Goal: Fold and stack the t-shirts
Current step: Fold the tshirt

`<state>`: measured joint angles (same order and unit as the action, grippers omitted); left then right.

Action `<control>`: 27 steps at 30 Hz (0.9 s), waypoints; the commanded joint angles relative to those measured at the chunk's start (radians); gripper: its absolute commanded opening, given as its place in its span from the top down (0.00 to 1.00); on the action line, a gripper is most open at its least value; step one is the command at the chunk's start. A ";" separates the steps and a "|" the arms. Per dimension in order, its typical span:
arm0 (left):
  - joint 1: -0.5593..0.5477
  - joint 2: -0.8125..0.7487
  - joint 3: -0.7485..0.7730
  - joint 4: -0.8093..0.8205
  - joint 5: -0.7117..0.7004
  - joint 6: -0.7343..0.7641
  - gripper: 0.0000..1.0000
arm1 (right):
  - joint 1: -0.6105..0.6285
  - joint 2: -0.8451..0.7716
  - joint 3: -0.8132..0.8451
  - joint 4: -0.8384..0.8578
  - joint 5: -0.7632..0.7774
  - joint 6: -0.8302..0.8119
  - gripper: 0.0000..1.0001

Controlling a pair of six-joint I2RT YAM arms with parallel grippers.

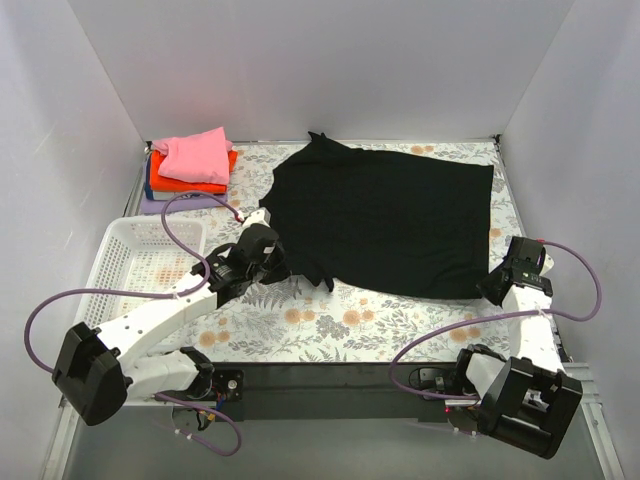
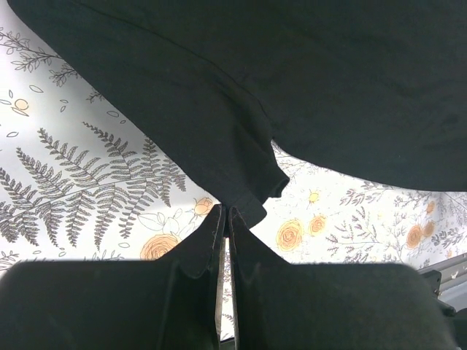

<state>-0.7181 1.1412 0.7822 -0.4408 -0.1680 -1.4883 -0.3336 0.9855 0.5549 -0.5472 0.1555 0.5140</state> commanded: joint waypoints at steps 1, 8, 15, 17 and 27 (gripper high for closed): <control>0.008 -0.035 0.003 -0.018 -0.011 0.013 1.00 | -0.002 -0.027 0.051 -0.039 -0.005 -0.038 0.99; 0.014 -0.047 0.011 -0.025 -0.014 0.017 1.00 | -0.002 -0.065 0.079 -0.063 -0.019 -0.049 0.99; 0.022 -0.092 0.031 -0.078 -0.054 0.016 1.00 | -0.001 -0.126 0.132 -0.120 -0.008 -0.081 0.99; 0.023 -0.109 0.035 -0.102 -0.062 0.011 1.00 | -0.001 -0.142 0.131 -0.128 -0.022 -0.083 0.99; 0.058 -0.037 0.081 -0.042 -0.090 0.037 1.00 | -0.001 -0.108 0.195 -0.063 -0.053 -0.155 0.99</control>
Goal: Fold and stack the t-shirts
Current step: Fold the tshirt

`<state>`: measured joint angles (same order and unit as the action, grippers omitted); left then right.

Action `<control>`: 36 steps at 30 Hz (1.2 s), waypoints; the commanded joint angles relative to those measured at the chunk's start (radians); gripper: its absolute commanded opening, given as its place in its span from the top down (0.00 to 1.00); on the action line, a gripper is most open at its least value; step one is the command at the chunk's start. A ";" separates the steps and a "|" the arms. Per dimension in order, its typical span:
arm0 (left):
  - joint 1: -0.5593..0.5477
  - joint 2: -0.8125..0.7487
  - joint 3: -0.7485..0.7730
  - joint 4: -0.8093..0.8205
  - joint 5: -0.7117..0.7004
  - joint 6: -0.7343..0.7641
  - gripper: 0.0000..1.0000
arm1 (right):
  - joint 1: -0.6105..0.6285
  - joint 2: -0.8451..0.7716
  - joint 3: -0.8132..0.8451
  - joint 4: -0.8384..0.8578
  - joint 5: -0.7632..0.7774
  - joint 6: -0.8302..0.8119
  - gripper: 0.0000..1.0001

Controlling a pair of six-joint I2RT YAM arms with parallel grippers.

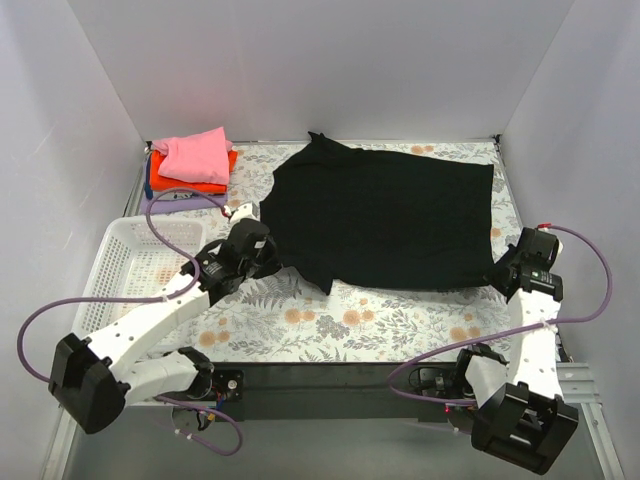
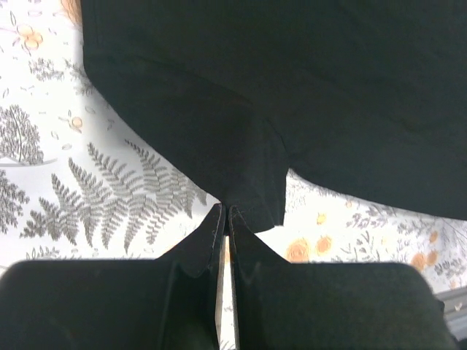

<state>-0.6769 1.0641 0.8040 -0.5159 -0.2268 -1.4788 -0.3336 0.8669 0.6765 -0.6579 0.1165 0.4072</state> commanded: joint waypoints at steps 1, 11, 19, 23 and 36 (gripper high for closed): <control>0.019 0.054 0.070 0.037 -0.035 0.034 1.00 | -0.001 0.026 0.081 0.053 -0.017 -0.068 0.99; 0.140 0.262 0.245 0.163 0.010 0.149 1.00 | -0.001 0.199 0.158 0.179 -0.092 -0.153 0.99; 0.183 0.419 0.372 0.264 0.041 0.245 1.00 | 0.002 0.342 0.202 0.279 -0.110 -0.126 0.99; 0.189 0.535 0.484 0.289 0.072 0.316 1.00 | 0.004 0.409 0.230 0.310 -0.100 -0.136 0.99; 0.215 0.806 0.741 0.310 0.053 0.449 1.00 | 0.021 0.632 0.353 0.360 -0.110 -0.145 0.99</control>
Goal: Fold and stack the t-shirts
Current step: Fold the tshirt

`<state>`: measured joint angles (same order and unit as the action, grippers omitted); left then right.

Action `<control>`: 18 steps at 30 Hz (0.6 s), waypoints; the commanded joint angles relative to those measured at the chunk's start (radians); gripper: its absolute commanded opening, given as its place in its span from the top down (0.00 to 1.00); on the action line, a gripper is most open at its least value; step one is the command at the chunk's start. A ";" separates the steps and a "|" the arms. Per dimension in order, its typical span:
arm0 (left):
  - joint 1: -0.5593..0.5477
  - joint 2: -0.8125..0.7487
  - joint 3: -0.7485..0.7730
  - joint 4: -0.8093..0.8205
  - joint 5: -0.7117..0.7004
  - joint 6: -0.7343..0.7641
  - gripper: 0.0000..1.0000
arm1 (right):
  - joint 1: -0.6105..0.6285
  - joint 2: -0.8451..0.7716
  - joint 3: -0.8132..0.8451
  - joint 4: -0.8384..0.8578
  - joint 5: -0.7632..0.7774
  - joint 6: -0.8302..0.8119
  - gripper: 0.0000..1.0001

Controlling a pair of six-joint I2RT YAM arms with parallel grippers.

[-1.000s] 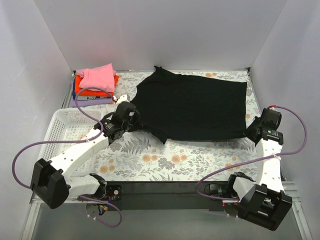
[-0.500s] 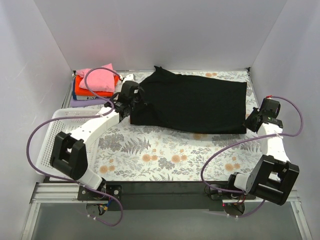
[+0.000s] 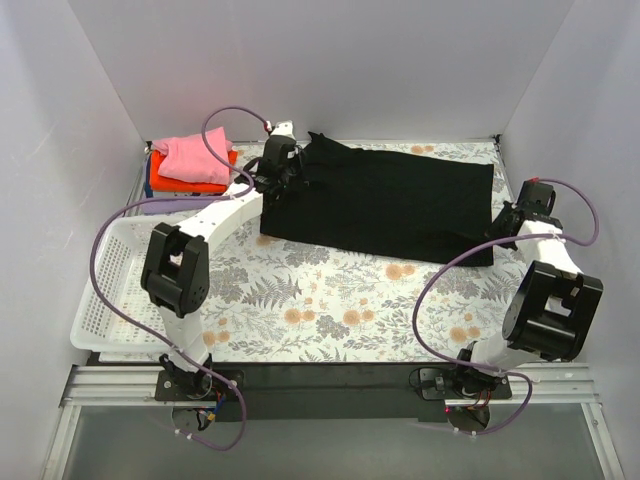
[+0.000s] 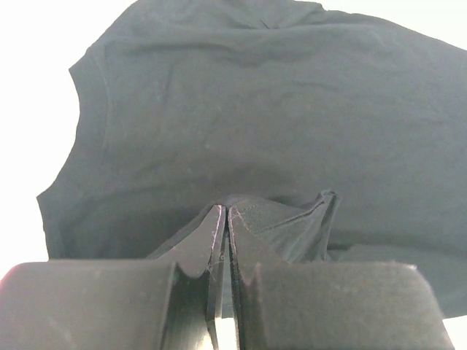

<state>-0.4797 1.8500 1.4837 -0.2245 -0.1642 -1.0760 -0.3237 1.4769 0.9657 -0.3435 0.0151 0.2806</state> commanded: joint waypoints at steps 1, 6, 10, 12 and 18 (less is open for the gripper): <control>0.019 0.034 0.087 0.020 -0.008 0.048 1.00 | 0.015 0.040 0.080 0.046 -0.007 -0.018 0.99; 0.036 0.107 0.139 0.019 -0.017 0.057 1.00 | 0.028 0.098 0.108 0.046 0.008 -0.024 0.99; 0.053 0.149 0.173 0.022 -0.017 0.063 1.00 | 0.035 0.146 0.125 0.046 0.016 -0.026 0.99; 0.059 0.167 0.191 0.024 -0.015 0.064 1.00 | 0.038 0.161 0.134 0.046 0.017 -0.029 0.99; 0.075 0.215 0.249 0.028 -0.003 0.085 1.00 | 0.046 0.194 0.160 0.046 0.042 -0.031 0.99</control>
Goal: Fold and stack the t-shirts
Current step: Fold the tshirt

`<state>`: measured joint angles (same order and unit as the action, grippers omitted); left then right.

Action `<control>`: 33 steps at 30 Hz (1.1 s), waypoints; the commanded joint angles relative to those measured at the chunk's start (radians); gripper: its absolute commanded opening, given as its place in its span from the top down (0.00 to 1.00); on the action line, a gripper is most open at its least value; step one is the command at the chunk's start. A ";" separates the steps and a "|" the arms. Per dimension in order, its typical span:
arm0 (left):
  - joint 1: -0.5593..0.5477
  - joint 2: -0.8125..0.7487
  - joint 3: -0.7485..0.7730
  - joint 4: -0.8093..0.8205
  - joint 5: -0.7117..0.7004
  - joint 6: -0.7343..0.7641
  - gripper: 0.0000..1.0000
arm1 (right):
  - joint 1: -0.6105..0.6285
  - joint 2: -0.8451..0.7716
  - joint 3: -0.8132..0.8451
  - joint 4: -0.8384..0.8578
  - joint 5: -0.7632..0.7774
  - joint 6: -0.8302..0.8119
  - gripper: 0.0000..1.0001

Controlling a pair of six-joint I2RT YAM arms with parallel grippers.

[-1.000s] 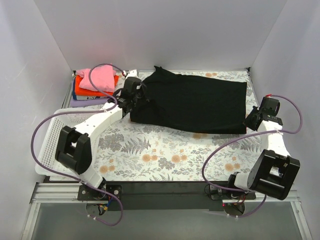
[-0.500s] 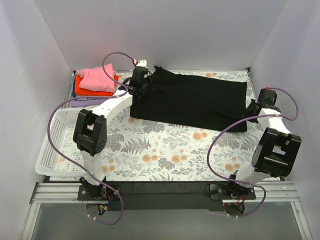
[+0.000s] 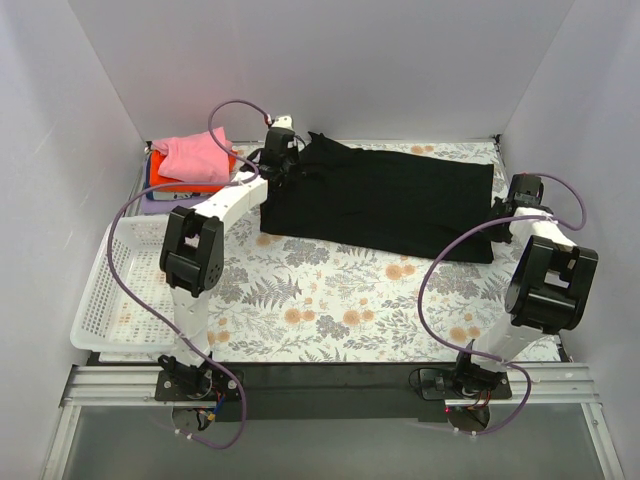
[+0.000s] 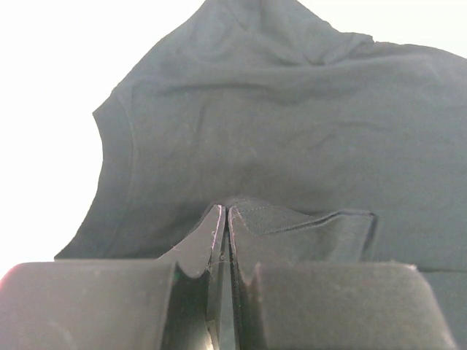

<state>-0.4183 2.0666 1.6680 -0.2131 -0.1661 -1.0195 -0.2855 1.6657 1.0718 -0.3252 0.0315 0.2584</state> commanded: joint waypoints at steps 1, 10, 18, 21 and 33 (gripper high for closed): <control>0.018 0.004 0.079 0.015 0.000 0.032 1.00 | 0.008 0.005 0.060 0.026 0.030 -0.008 0.99; 0.055 0.023 0.246 -0.091 -0.102 -0.005 0.05 | 0.008 -0.032 0.145 0.009 0.047 -0.015 0.10; 0.052 -0.074 0.064 -0.089 0.008 -0.100 0.05 | 0.129 -0.109 0.119 0.017 0.048 -0.044 0.12; 0.033 -0.085 -0.012 -0.059 0.065 -0.149 0.05 | 0.216 -0.103 0.094 0.028 0.032 -0.042 0.12; 0.001 -0.031 -0.232 0.067 0.165 -0.274 0.05 | 0.374 0.055 0.008 0.081 -0.064 0.013 0.14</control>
<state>-0.4244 2.0541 1.4933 -0.2008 -0.0368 -1.2457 0.0696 1.6970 1.0977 -0.2668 -0.0135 0.2600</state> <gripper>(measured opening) 0.952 0.859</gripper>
